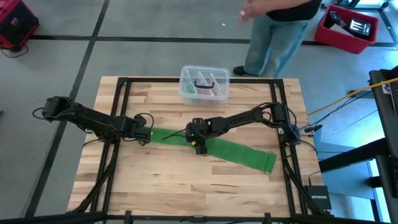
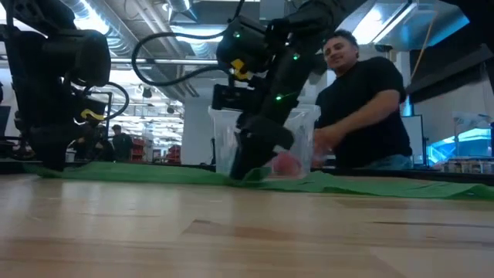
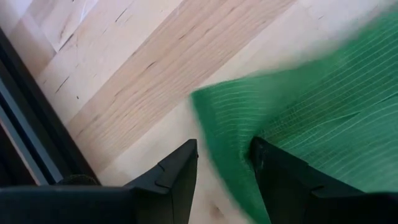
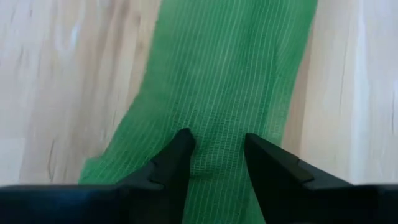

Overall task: Roll bandage
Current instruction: Roll the green bandage

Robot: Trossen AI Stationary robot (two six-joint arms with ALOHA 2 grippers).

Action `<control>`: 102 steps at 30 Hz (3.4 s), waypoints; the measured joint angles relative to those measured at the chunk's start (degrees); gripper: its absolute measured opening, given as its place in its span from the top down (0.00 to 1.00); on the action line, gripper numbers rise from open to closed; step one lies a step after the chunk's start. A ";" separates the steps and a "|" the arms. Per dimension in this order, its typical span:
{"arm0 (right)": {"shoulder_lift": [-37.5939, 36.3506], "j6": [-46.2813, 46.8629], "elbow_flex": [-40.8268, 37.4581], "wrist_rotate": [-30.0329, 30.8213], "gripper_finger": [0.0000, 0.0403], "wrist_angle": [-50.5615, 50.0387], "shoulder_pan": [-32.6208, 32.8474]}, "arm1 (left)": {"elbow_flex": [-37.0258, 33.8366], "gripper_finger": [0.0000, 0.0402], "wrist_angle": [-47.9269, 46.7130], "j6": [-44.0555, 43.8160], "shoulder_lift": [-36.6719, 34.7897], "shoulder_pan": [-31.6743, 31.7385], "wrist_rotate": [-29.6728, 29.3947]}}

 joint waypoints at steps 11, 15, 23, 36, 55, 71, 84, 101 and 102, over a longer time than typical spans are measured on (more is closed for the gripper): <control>-0.02 3.04 -0.51 -2.56 0.61 10.51 0.00 | 0.59 0.63 0.22 -3.93 -0.09 0.00 1.05; 0.27 3.34 -0.66 -2.59 0.61 15.85 0.00 | 3.19 0.63 -0.63 0.95 -0.19 0.00 3.02; 0.31 3.48 -0.64 -3.04 0.61 21.99 0.04 | 10.04 0.63 -5.69 5.17 -0.22 -0.04 3.80; -10.01 3.12 1.39 -6.01 0.61 10.80 0.08 | 16.26 0.63 1.72 7.90 -0.28 -4.78 2.60; -35.65 28.27 -40.05 0.10 0.61 -0.96 17.90 | 5.02 0.63 17.03 8.63 5.73 -7.34 1.88; -36.82 33.34 -37.47 5.49 0.61 -3.01 21.79 | 10.49 0.63 6.53 3.71 4.59 -9.33 5.84; -48.48 49.54 -33.19 1.36 0.61 -17.02 35.43 | 21.54 0.63 1.00 18.11 4.07 -9.99 2.16; -47.36 77.15 -33.23 8.09 0.54 -22.55 54.53 | 22.36 0.63 17.67 17.88 5.80 -9.60 0.42; -47.36 78.14 -33.23 7.77 0.51 -23.36 55.15 | 22.36 0.63 17.89 17.71 5.95 -9.60 0.41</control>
